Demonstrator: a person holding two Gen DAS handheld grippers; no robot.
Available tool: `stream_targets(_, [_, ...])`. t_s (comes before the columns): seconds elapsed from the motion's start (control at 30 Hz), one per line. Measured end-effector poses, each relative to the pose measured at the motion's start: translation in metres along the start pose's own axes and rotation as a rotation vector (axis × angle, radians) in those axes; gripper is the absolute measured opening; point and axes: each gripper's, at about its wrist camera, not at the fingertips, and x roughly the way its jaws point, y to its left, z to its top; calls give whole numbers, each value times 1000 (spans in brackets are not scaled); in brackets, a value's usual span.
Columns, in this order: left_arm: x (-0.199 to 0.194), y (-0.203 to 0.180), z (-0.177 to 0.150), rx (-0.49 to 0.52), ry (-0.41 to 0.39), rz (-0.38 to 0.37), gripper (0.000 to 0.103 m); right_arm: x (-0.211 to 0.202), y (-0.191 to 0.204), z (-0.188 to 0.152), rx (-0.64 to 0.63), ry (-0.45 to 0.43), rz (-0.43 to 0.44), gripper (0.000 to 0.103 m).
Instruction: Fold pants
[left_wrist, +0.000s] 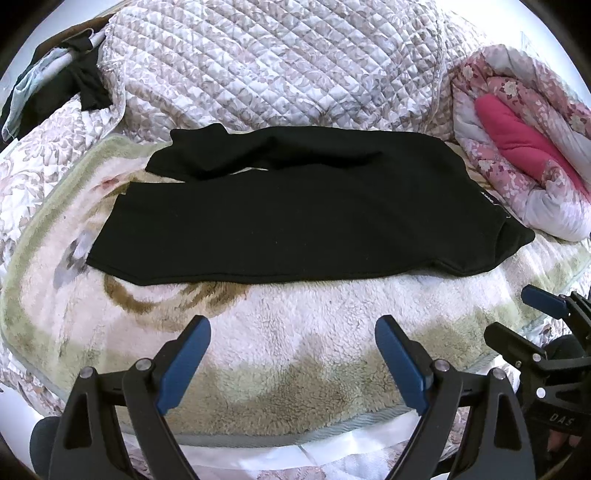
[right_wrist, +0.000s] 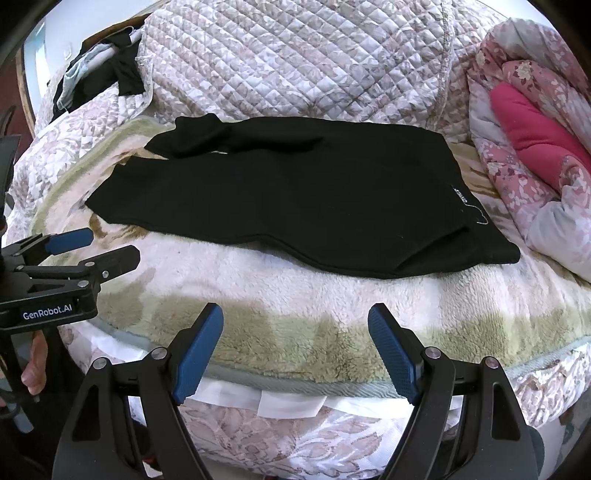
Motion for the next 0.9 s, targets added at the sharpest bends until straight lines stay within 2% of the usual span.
stream_targets(0.9, [4, 3, -2, -14, 6, -5, 91, 4, -3, 0, 22, 13, 40, 81])
